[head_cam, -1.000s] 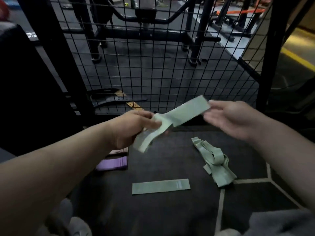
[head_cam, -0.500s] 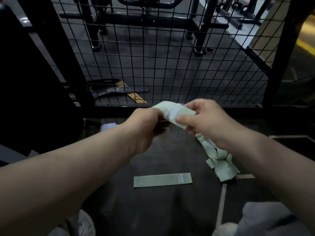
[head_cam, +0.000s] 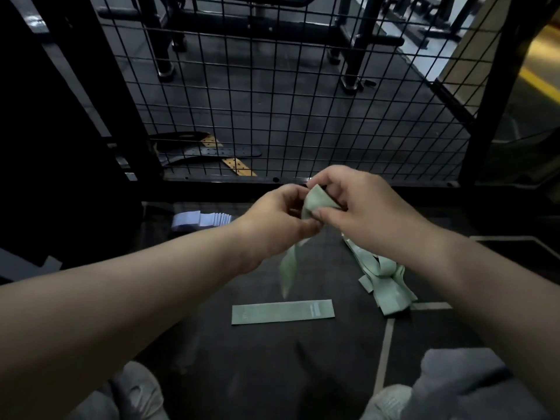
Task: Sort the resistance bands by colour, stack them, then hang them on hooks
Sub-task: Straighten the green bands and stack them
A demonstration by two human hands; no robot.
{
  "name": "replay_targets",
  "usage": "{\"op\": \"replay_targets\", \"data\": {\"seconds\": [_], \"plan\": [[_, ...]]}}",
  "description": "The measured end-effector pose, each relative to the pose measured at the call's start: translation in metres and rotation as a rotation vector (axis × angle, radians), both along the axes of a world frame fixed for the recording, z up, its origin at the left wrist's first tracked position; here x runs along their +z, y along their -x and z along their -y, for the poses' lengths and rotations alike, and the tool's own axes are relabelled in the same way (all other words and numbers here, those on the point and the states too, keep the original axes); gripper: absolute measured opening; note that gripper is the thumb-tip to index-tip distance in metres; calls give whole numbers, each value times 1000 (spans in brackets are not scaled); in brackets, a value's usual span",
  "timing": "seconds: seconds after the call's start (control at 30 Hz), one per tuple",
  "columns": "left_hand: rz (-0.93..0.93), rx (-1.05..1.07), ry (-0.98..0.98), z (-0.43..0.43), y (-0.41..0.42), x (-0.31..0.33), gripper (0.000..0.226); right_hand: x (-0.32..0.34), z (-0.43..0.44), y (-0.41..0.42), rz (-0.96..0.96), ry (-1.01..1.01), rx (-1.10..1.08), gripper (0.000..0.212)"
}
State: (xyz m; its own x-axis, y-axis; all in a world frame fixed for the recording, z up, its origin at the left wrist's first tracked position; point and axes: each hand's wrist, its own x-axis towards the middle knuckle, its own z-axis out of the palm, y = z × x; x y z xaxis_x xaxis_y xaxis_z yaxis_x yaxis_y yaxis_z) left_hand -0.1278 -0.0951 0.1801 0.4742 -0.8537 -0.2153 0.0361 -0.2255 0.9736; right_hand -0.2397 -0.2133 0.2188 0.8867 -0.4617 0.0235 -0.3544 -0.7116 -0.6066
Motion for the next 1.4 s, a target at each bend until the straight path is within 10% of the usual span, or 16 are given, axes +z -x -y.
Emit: {"op": "replay_targets", "data": {"seconds": [0.7,1.07,1.23,1.4], "plan": [[-115,-151,55,-11,-17,-11,27,5,6,0,193,-352,-175,15],[-208,-295,-336,-47,-39,-53,24,-40,49,18,105,-410,-493,18],[56,-188,-642,-53,-77,-95,23,-120,57,27,-124,-578,-582,15],[-59,17,-751,-61,-85,-174,19,-227,39,42,-373,-735,-781,16]]}}
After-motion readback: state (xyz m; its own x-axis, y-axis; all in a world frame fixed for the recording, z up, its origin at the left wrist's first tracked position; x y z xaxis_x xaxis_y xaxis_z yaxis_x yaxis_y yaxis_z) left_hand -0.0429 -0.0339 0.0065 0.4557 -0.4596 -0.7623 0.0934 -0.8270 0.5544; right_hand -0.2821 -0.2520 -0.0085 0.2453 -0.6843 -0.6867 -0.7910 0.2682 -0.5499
